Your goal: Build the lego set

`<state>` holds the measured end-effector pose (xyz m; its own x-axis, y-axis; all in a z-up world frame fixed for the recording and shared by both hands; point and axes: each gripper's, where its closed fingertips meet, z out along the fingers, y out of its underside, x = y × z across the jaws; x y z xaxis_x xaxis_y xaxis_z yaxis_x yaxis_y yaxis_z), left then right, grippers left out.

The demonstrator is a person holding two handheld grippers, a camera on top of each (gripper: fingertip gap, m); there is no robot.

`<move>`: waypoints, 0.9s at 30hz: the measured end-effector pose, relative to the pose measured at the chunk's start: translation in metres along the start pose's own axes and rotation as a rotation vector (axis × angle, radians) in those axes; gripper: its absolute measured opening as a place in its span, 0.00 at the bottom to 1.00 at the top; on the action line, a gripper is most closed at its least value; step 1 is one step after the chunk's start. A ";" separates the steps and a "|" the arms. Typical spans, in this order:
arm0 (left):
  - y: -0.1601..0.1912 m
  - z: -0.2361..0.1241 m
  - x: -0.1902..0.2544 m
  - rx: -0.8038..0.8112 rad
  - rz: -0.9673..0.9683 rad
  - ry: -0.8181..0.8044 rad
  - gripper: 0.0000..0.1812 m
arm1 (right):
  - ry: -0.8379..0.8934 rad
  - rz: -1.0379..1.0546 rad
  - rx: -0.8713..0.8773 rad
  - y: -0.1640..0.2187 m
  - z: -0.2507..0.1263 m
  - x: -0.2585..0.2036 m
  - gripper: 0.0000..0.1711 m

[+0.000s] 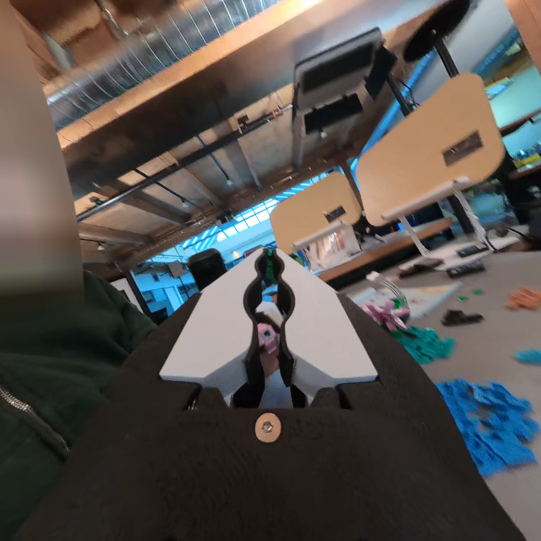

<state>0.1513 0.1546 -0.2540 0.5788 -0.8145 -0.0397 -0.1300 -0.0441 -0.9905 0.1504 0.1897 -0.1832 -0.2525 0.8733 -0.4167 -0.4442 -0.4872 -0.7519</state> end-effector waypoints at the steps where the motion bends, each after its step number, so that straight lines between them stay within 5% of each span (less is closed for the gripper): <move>1: -0.016 0.001 -0.002 0.086 -0.044 0.010 0.14 | -0.018 -0.012 0.014 -0.002 0.005 -0.006 0.00; 8: -0.072 -0.005 -0.011 0.487 -0.308 0.150 0.14 | -0.102 -0.057 0.020 -0.001 0.024 -0.031 0.00; 27: -0.091 -0.019 -0.023 0.781 -0.535 0.282 0.14 | -0.066 0.006 0.207 -0.008 0.039 -0.022 0.00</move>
<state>0.1347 0.1659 -0.1607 0.1803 -0.9109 0.3712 0.7198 -0.1350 -0.6809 0.1258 0.1747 -0.1477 -0.3088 0.8714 -0.3812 -0.6077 -0.4890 -0.6257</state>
